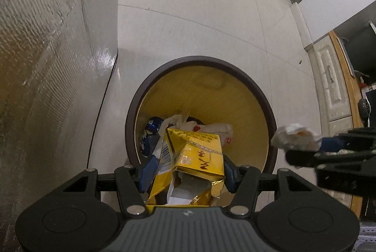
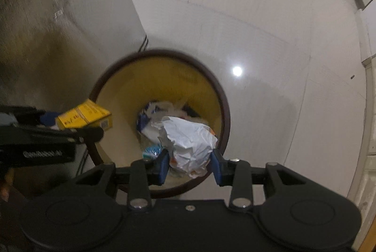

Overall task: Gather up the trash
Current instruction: 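Open the left tool to drop the yellow box while the right tool drops the paper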

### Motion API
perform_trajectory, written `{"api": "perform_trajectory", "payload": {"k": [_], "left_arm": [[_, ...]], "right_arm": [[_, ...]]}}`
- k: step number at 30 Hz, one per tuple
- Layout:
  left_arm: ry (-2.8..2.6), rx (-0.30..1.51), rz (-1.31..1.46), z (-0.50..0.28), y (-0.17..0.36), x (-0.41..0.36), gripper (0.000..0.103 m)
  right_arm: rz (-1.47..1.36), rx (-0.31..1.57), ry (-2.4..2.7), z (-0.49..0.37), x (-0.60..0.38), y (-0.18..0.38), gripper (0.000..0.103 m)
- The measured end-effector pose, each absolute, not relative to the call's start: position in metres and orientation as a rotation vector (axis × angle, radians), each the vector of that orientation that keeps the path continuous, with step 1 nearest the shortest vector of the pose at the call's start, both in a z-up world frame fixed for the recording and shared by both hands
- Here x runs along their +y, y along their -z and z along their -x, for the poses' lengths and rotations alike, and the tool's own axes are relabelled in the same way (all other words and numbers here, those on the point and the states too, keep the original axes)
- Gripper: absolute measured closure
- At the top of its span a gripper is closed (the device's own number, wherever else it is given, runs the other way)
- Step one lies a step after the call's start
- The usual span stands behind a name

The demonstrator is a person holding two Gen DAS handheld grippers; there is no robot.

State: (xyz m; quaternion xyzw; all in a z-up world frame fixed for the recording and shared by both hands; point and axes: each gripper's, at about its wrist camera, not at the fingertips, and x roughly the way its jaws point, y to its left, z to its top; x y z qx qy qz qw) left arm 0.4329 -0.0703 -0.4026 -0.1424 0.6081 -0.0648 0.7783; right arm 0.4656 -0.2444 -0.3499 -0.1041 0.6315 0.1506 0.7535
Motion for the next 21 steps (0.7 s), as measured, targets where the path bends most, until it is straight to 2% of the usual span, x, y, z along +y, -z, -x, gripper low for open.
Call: {"api": "perform_trajectory", "payload": {"k": [11,13,16,18,21], "left_arm": [[0.143,1.335,0.351,-0.436,0.417,-0.066,0.045],[0.144,1.338,0.355,-0.436,0.418,-0.065,0.045],[0.148,1.338,0.357,-0.436,0.419,-0.065,0.045],[0.154,1.334,0.362,-0.436,0.418,-0.065,0.045],[0.17,1.316,0.371,-0.437,0.417,-0.066,0.045]], "right_arm": [[0.281,1.428,-0.394,-0.457,-0.229,0.379,0.062],[0.288,1.426,-0.403,-0.456,-0.227,0.381,0.059],[0.299,1.409,-0.41,-0.455,-0.227,0.38,0.05],[0.308,1.398,-0.413,-0.453,-0.227,0.378,0.036],[0.311,1.398,-0.418,-0.454,-0.228,0.387,0.03]]}}
